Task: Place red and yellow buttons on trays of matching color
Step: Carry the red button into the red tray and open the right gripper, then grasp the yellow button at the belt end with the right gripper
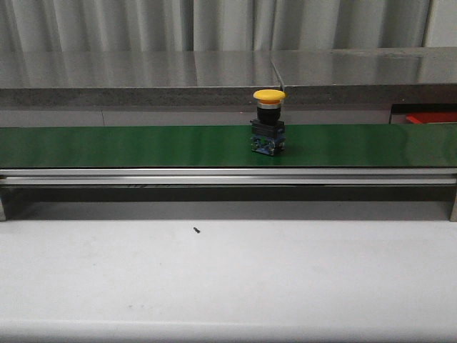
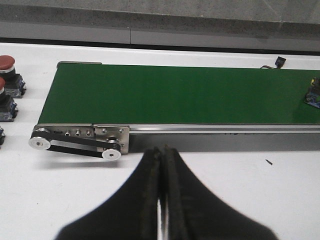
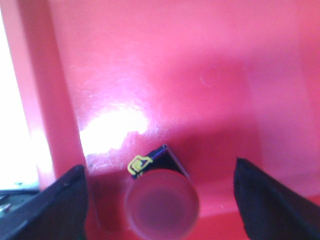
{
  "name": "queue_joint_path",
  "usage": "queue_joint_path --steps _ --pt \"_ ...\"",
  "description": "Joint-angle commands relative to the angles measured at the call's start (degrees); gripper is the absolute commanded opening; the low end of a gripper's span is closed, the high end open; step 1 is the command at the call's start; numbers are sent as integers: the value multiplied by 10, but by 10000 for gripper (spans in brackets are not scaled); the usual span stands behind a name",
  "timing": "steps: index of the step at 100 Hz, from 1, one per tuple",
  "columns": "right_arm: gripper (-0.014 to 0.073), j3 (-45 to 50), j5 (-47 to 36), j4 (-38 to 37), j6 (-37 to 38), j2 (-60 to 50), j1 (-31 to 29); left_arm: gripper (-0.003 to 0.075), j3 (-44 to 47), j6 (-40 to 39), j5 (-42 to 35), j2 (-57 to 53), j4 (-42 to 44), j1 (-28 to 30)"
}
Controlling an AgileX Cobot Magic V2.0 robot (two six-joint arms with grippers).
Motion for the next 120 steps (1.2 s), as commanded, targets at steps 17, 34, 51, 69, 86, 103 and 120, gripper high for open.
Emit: queue_joint_path --steps 17,34,51,69,86,103,120 --pt "594 5 6 10 -22 -137 1 -19 -15 -3 -43 3 -11 -4" --pt "594 111 3 19 -46 -233 21 -19 -15 -3 -43 3 -11 -4" --pt "594 264 -36 19 -64 -350 48 -19 -15 -3 -43 3 -11 -4" --pt "594 438 -88 23 -64 -466 68 -19 -15 -3 -43 3 -11 -4" --pt "594 545 -110 55 -83 -541 85 -19 -15 -3 -43 3 -11 -4" --pt "594 583 -112 90 -118 -546 122 -19 -15 -3 -43 3 -11 -4" --pt "594 581 -143 91 -120 -523 176 -19 -15 -3 -43 3 -11 -4"
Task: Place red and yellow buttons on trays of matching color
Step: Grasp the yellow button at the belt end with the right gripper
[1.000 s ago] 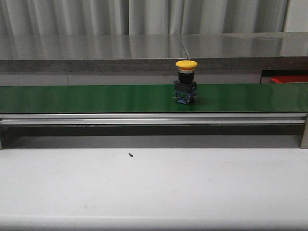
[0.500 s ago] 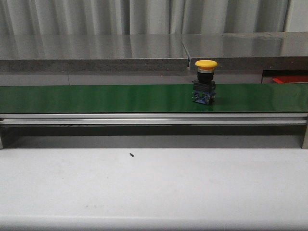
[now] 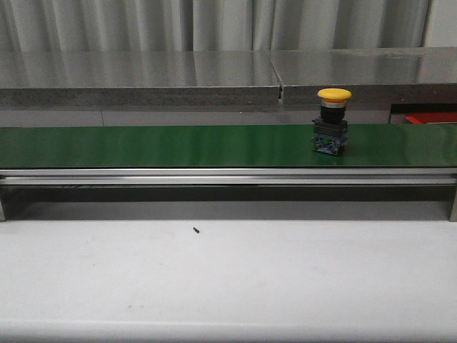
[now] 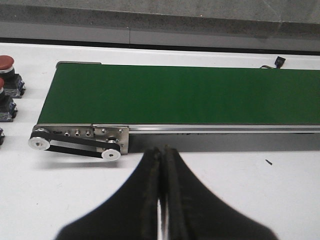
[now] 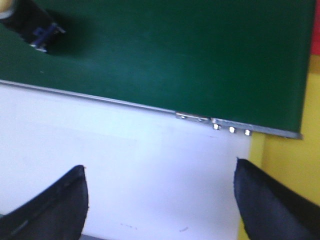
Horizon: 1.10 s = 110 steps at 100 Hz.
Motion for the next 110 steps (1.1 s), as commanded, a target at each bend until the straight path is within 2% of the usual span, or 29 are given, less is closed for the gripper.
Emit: queue_joint_path --steps 1,33,70,95,102,110 --pt "594 -16 -43 11 -10 0 24 -19 -15 -3 -43 3 -11 -4" --pt "594 -88 -60 11 -10 101 79 -19 -15 -3 -43 3 -11 -4" --pt "594 -195 -32 18 -10 193 79 -19 -15 -3 -43 3 -11 -4" --pt "589 -226 -19 18 -10 236 79 -19 -15 -3 -43 3 -11 -4" --pt "538 -226 -17 18 -9 242 79 -19 -15 -3 -43 3 -11 -4" --pt "387 -226 -10 18 -4 244 79 -19 -15 -3 -43 3 -11 -4"
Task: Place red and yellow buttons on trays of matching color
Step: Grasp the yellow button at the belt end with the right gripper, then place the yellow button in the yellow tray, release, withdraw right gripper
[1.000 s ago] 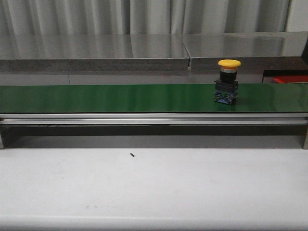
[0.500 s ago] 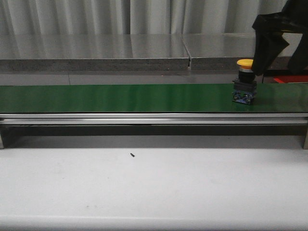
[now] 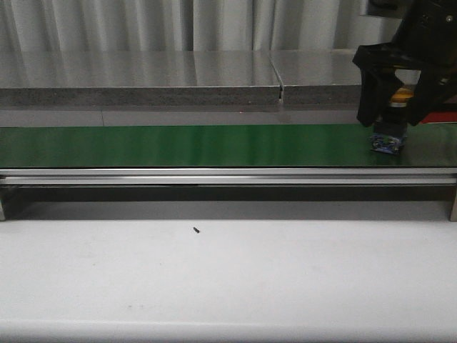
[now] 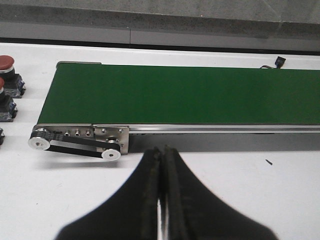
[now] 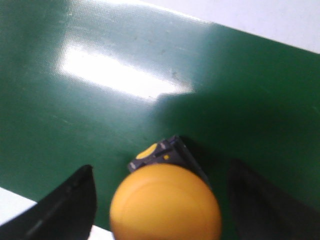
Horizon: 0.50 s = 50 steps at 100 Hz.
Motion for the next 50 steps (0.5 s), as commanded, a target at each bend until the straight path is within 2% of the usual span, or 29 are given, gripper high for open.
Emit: queue_joint_path --steps 1,7,14,34,50 --pt "372 -20 -2 9 1 -26 0 -19 -15 -3 -43 3 -11 -4" --pt "252 -20 5 9 2 -26 0 -19 -15 -3 -43 3 -11 -4" --pt "188 -24 19 9 4 -26 -2 -19 -15 -3 -43 3 -11 -4" --pt "185 -49 56 -22 22 -56 -24 -19 -15 -3 -43 3 -11 -4" --pt "185 -49 72 -55 50 -91 -86 -19 -15 -3 -43 3 -11 -4"
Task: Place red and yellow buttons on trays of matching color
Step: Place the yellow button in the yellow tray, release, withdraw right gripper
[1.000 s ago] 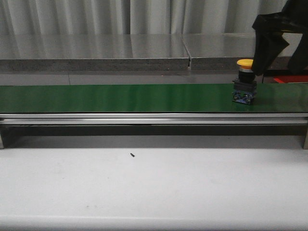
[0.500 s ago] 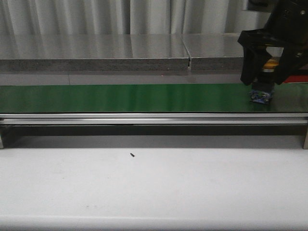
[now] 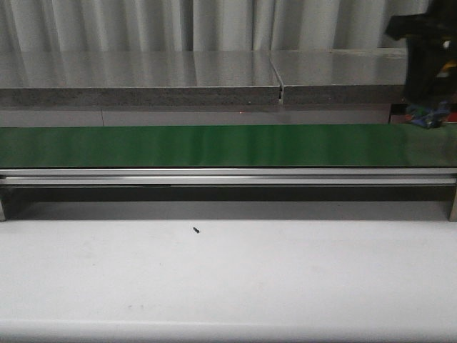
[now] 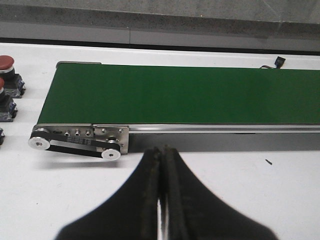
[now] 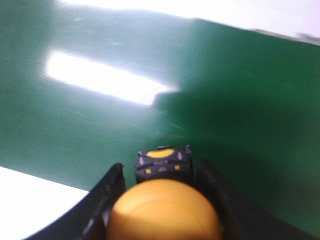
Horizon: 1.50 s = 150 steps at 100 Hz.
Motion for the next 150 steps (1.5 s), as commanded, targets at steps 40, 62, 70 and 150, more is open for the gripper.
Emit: queue_joint_path --steps 40,62,70,150 --pt "185 19 -14 0 15 -37 -206 -19 -15 -3 -43 3 -11 -4" --pt "185 42 -48 5 15 5 -239 -19 -15 -3 -43 3 -11 -4" --pt "185 42 -57 5 15 20 -241 -19 -15 -3 -43 3 -11 -4" --pt "491 44 -72 5 15 75 -242 -19 -15 -3 -43 3 -11 -4"
